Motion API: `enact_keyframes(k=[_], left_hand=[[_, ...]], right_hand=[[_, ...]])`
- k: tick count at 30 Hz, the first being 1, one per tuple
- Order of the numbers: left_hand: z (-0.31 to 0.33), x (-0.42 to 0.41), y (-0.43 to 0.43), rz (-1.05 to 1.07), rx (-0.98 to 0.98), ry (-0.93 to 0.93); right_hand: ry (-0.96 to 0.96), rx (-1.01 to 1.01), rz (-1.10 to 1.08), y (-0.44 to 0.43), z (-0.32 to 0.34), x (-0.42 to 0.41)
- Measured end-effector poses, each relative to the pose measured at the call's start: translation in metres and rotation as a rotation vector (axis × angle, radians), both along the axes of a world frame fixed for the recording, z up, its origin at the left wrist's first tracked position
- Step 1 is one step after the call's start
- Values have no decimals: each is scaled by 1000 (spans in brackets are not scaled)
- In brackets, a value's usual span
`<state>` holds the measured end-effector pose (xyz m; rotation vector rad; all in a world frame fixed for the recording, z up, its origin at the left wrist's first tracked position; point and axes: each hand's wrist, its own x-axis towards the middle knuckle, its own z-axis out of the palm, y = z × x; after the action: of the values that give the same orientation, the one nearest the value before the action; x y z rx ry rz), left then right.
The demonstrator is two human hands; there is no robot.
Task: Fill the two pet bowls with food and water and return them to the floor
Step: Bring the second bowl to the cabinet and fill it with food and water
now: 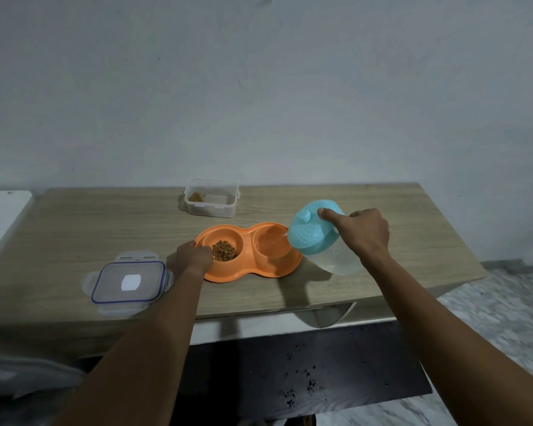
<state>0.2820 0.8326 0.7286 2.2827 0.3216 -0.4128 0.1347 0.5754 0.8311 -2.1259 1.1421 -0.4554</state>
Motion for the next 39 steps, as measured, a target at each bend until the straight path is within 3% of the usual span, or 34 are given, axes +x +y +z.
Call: enact_keyframes(k=[10,21,39], left_hand=[[-6,-3,-3,66,68,30],[0,3,-8,-15,41,18],[-22,17,-7,177,-245,56]], right_hand=[[-102,216,38,-16,-13,13],[-443,553,-20,-32,-7,40],[-368,756,167,-47,-74,174]])
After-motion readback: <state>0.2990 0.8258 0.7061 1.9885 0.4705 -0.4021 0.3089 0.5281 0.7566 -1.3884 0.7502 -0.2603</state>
